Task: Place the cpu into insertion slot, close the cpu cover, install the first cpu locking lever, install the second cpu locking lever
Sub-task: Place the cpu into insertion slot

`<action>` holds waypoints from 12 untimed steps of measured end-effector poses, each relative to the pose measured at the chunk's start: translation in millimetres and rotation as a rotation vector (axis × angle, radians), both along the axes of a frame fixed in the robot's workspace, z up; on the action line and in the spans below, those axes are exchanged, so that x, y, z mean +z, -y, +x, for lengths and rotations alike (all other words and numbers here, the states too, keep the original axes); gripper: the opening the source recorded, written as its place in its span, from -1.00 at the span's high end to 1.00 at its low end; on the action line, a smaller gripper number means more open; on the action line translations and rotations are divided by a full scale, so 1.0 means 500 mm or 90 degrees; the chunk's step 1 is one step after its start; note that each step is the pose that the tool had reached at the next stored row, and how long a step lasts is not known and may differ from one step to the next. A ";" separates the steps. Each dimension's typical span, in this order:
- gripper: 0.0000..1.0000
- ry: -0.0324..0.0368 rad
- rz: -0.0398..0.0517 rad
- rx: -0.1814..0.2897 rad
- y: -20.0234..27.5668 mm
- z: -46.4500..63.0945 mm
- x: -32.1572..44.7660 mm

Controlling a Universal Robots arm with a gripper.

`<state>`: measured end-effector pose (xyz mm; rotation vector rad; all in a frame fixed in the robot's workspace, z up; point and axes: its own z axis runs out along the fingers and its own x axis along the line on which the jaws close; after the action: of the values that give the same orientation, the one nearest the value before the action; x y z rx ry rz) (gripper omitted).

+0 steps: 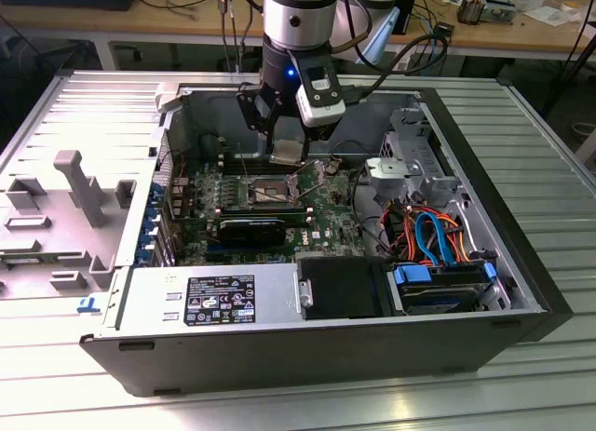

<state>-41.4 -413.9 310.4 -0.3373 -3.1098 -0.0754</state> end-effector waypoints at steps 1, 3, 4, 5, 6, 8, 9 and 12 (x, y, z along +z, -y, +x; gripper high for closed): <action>-0.09 0.0000 0.0000 -0.003 0.0000 0.000 0.000; -0.09 0.0000 0.0000 -0.009 0.0000 0.000 0.000; -0.09 0.0000 -0.0001 -0.013 0.0000 0.000 0.000; -0.09 0.0000 -0.0001 -0.016 0.0000 0.000 0.000; -0.09 0.0000 -0.0002 -0.019 0.0000 0.000 0.000; -0.09 0.0000 -0.0002 -0.022 0.0000 0.000 0.000; -0.09 0.0000 -0.0003 -0.025 0.0000 0.000 0.000; -0.09 0.0000 -0.0004 -0.032 0.0000 0.000 0.000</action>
<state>-41.4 -413.9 310.4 -0.4148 -3.1017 -0.0749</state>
